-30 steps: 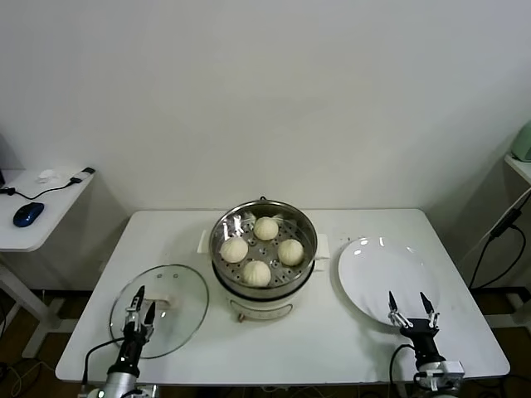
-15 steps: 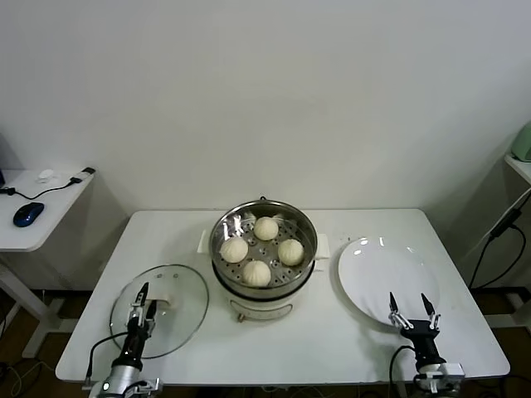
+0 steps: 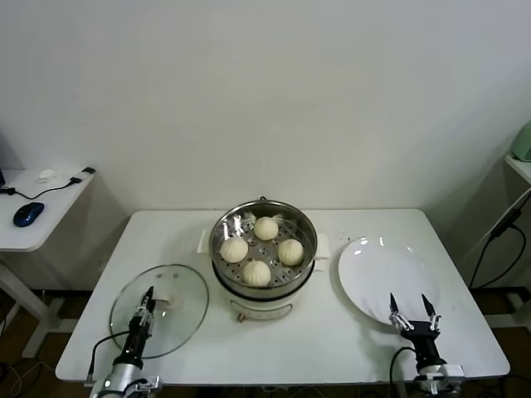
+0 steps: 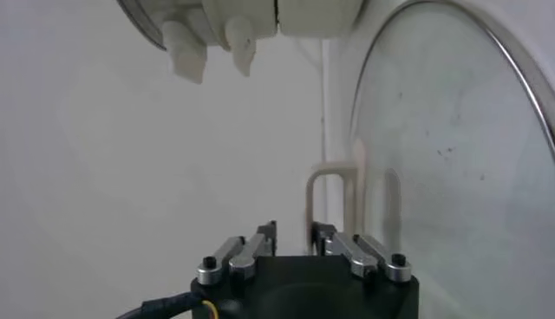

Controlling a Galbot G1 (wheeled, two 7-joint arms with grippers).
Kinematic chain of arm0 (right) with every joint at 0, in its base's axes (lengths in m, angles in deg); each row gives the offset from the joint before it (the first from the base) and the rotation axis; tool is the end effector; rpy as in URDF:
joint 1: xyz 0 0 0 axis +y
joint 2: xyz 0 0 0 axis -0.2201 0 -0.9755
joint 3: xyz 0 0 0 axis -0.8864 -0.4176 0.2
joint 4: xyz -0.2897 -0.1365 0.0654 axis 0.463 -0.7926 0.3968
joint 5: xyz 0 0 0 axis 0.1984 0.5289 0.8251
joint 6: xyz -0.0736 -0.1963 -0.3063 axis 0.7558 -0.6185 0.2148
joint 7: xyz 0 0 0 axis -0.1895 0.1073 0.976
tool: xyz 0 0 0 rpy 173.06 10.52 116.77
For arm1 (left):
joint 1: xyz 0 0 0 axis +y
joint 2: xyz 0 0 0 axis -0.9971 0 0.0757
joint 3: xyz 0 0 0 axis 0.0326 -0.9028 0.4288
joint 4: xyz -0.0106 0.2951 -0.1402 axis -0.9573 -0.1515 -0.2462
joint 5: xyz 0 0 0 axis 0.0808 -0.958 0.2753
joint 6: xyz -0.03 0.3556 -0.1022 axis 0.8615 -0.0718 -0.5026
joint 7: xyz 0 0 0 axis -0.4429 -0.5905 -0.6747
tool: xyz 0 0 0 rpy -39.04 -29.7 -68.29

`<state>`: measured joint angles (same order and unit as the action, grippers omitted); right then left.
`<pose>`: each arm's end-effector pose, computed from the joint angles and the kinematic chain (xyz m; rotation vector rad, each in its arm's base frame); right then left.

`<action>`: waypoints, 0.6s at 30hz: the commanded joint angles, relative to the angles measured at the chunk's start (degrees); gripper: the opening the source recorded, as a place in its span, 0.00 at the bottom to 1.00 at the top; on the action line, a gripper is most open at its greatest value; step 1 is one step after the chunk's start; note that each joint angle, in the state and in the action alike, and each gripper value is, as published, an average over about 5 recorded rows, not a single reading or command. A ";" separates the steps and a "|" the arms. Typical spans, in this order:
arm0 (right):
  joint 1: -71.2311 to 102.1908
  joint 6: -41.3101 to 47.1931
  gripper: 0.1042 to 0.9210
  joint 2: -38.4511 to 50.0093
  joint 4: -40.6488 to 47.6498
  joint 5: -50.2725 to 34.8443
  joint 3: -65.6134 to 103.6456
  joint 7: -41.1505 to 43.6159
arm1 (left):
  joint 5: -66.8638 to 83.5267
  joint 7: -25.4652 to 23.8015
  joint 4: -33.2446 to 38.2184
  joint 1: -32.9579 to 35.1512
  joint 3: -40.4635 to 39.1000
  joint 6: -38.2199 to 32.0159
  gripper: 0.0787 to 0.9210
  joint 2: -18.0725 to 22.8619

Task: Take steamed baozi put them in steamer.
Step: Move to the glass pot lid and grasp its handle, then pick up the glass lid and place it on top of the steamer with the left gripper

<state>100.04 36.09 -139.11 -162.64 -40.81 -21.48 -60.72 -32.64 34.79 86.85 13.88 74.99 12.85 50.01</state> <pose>0.2128 -0.1466 -0.4412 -0.0861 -3.0572 0.0118 0.2208 0.1370 -0.4810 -0.0045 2.1742 2.2664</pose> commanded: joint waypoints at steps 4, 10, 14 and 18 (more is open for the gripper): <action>-0.21 0.94 0.88 -0.17 -1.51 0.30 0.17 -0.05 | 2.13 -0.29 0.72 0.01 0.21 -0.58 0.12 -0.23; -0.01 1.71 0.88 -0.15 -3.39 0.38 0.38 -0.07 | 10.92 -6.54 13.27 4.23 -0.43 4.57 0.06 -1.67; 0.39 2.94 0.88 0.08 -4.90 0.81 0.56 -0.54 | 16.33 -13.74 23.84 7.23 0.34 11.63 0.06 -3.47; 0.56 4.92 0.88 0.14 -6.27 2.57 0.76 -1.99 | 20.07 -22.50 34.65 8.97 1.40 21.14 0.06 -5.67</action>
<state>100.55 38.56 -138.99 -166.41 -39.88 -20.86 -61.34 -24.22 28.65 97.23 17.70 75.30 17.62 47.81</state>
